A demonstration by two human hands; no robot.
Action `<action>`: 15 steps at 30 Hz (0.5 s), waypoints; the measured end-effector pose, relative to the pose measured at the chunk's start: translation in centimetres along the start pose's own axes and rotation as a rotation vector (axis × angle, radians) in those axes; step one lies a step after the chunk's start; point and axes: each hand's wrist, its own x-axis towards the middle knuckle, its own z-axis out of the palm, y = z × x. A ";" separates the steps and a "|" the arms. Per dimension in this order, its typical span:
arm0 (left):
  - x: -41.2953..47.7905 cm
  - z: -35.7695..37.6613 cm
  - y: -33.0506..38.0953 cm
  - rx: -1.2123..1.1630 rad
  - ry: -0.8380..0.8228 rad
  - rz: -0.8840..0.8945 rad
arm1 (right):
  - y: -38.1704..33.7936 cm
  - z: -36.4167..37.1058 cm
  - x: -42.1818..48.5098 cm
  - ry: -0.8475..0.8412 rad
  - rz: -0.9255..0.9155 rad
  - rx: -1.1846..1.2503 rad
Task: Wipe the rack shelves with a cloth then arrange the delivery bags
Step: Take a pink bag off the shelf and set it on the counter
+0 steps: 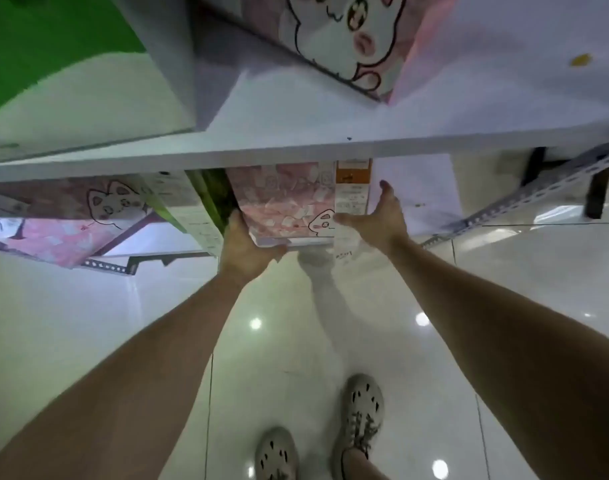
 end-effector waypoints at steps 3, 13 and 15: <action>2.5 0.6 -0.5 -0.023 0.079 -0.047 | 0.3 0.9 2.2 -0.058 -0.087 0.020; -2.4 -0.1 -1.8 0.047 0.100 -0.043 | 2.4 0.7 -4.3 -0.038 -0.023 0.033; -5.2 -0.9 -1.3 0.063 0.065 -0.057 | 2.9 0.3 -7.4 -0.052 -0.004 0.020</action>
